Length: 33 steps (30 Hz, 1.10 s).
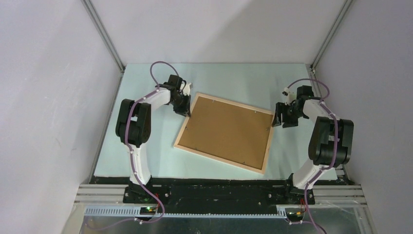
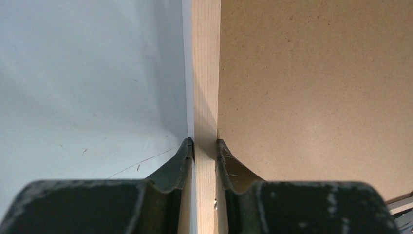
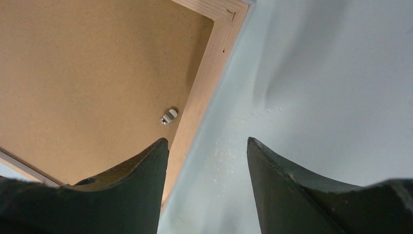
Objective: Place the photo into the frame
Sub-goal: Adjust the photo frame at the center of the board.
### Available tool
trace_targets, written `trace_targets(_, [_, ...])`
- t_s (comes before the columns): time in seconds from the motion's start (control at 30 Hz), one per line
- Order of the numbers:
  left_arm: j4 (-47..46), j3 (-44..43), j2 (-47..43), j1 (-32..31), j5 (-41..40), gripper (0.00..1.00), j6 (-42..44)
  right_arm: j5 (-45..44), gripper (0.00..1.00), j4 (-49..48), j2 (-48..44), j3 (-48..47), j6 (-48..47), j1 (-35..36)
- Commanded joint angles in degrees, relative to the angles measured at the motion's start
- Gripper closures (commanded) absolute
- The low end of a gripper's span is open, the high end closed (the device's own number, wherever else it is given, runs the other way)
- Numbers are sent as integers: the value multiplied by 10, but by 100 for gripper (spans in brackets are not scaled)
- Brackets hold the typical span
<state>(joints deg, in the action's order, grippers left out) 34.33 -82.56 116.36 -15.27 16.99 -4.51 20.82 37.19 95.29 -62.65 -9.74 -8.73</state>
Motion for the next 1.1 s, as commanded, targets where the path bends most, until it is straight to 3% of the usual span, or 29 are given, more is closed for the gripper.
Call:
trace_targets(0.0, [0, 29, 5, 1, 8, 100, -11, 33, 38, -20, 37, -24, 29, 1])
trace_targets(0.23, [-5, 37, 4, 1, 9, 100, -9, 63, 43, -20, 94, -51, 43, 1])
trace_targets(0.4, [-7, 40, 6, 1, 10, 100, -8, 74, 52, -23, 118, -62, 49, 2])
trace_targets(0.7, [-34, 82, -15, 26, 100, 100, -26, 51, 92, -21, 168, -128, 52, 26])
trace_targets(0.83, [-34, 118, -49, 33, 114, 100, -23, 43, 98, -8, 202, -190, 47, 45])
trace_targets(1.07, [-1, 190, -100, 49, 168, 100, 39, 80, 99, 37, 273, -321, 10, 74])
